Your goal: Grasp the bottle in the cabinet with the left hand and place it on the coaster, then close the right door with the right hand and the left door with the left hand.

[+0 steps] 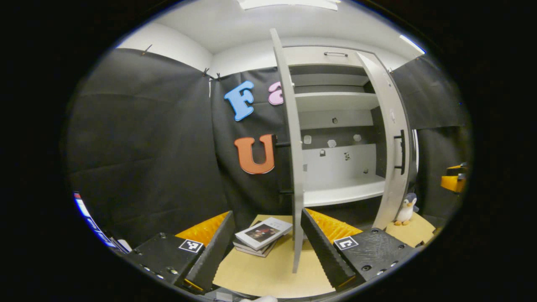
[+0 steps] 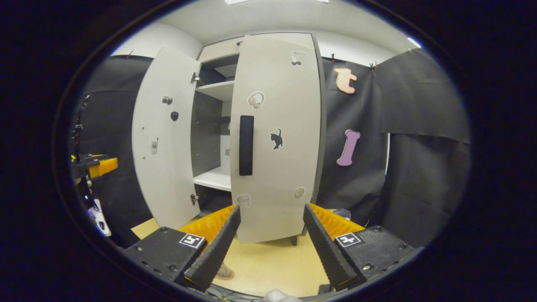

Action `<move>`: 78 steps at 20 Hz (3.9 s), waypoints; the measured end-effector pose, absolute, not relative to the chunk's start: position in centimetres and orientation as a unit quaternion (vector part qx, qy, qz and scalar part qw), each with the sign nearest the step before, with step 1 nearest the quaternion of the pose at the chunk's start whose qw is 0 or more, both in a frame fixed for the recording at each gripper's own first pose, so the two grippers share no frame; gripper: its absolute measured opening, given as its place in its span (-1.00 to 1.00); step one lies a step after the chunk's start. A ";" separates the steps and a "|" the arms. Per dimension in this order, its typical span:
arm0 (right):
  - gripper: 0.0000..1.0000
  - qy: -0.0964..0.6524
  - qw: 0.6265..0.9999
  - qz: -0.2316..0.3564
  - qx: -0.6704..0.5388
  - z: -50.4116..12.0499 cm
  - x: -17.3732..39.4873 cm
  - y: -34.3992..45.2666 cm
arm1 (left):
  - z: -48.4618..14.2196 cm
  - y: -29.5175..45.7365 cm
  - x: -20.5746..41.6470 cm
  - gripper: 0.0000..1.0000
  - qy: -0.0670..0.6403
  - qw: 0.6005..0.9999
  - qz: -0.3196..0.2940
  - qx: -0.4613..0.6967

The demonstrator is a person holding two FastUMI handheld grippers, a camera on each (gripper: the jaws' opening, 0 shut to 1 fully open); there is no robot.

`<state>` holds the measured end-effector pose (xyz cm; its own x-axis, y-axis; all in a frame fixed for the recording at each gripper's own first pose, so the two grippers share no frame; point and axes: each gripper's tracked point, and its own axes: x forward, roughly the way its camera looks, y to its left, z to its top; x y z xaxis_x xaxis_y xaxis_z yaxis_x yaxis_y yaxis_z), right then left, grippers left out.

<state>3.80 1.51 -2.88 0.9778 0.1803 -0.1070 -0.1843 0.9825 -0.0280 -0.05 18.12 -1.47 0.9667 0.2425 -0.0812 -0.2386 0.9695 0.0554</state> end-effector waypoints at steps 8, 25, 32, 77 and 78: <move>0.97 0.100 0.993 0.067 -0.015 -7.8 -1.6 2.2 | 0.3 24.8 4.6 0.94 0.024 0.988 0.149 0.040; 0.97 0.122 0.990 0.065 0.001 -9.4 -4.8 -0.9 | 0.2 24.4 10.0 0.87 0.032 0.986 0.160 0.037; 0.97 0.119 0.991 0.064 0.011 -9.0 -4.9 -3.8 | 0.7 23.8 9.5 0.87 0.034 0.980 0.187 0.055; 0.94 0.073 0.997 0.030 0.012 -5.1 -1.4 -5.2 | -2.8 0.7 -2.5 0.93 0.052 0.998 0.022 -0.002; 0.94 0.073 0.997 0.030 0.010 -5.0 -1.4 -5.0 | -2.8 0.8 -2.5 0.96 0.053 0.998 0.023 0.003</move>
